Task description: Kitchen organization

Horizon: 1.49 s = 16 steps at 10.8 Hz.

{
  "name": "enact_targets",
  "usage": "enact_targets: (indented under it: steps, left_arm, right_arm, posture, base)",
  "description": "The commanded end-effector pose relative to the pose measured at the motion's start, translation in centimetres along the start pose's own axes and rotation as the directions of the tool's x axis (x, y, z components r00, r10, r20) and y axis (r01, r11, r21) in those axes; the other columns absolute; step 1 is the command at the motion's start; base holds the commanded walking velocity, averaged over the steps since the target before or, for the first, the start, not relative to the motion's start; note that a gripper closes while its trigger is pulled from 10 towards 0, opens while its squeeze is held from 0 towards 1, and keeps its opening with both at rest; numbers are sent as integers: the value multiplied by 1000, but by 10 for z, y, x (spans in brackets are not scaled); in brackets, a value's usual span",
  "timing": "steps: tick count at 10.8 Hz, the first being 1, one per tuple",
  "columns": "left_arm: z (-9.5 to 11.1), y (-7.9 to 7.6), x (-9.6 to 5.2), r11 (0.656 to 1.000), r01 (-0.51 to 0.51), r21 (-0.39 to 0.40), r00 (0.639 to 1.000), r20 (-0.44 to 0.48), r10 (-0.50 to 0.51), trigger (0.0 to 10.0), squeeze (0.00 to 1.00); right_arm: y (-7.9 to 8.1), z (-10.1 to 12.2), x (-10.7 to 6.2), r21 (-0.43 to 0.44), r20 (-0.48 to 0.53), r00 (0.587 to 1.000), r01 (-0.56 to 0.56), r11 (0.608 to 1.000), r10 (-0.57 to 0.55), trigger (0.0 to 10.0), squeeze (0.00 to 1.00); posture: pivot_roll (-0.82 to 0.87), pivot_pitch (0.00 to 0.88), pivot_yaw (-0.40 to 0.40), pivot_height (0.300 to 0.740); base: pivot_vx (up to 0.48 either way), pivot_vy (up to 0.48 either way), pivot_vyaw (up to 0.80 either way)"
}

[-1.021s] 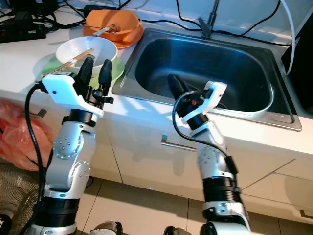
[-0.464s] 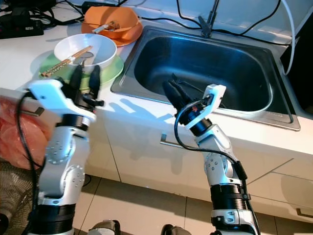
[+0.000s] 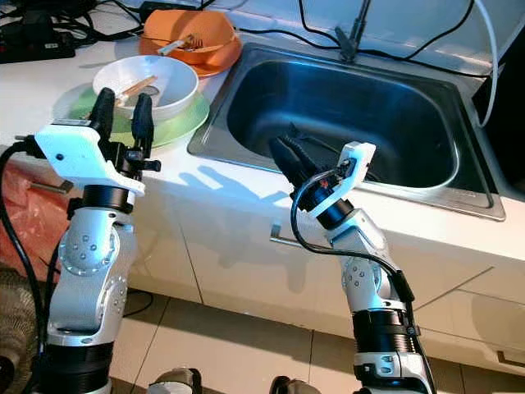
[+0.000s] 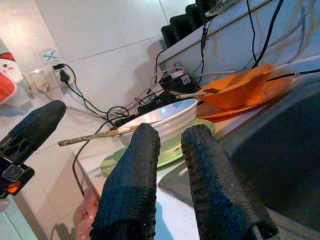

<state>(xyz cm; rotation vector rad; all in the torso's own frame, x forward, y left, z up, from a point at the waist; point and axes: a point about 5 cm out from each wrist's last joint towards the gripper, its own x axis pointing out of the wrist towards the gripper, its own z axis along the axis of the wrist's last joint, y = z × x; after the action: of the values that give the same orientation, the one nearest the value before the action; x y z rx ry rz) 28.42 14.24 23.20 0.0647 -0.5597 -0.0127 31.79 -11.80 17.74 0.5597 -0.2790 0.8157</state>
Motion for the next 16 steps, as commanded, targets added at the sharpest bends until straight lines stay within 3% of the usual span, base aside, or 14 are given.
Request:
enact_targets:
  steps: [1, 4, 5, 8, 9, 14, 16]
  left_arm:
    - [-4, -1, 2, 1000, 5, 16, 1000, -9, -5, 10000, 0]
    - [-20, 2, 8, 999, 7, 44, 999, -51, -5, 10000, 0]
    - [-20, 2, 10, 999, 9, 41, 999, -46, -7, 10000, 1000]
    - [-20, 0, 12, 999, 11, 53, 999, -35, -9, 10000, 1000]
    - [-22, -1, 13, 998, 12, 65, 999, -37, -10, 10000, 0]
    - [-34, -5, 22, 995, 31, 97, 997, -76, -24, 10000, 0]
    - [-40, -1, 31, 986, 24, 168, 995, -96, -8, 10000, 0]
  right_arm:
    - [1, 2, -2, 4, 5, 1000, -6, 1000, 6, 10000, 0]
    - [1, 0, -2, 7, 3, 1000, -1, 1000, 1, 10000, 0]
    - [1, 0, -2, 6, 4, 1000, 1, 1000, -1, 10000, 0]
    - [1, -1, -2, 8, 8, 1000, 6, 1000, -6, 10000, 0]
    - [1, -1, -2, 9, 9, 1000, 5, 1000, -5, 10000, 0]
    - [1, -1, -3, 9, 12, 1000, 6, 1000, -6, 10000, 0]
    - [1, -1, -2, 8, 7, 1000, 6, 1000, -6, 10000, 0]
  posture:
    - [248, 127, -89, 740]
    - [242, 122, -83, 740]
    - [239, 121, -81, 740]
    - [239, 119, -79, 740]
    - [239, 115, -78, 740]
    - [229, 103, -75, 740]
    - [228, 107, -77, 740]
  base:
    - [0, 0, 0]
    - [0, 0, 0]
    - [0, 0, 0]
    - [0, 0, 0]
    - [0, 0, 0]
    - [0, 0, 0]
    - [0, 0, 0]
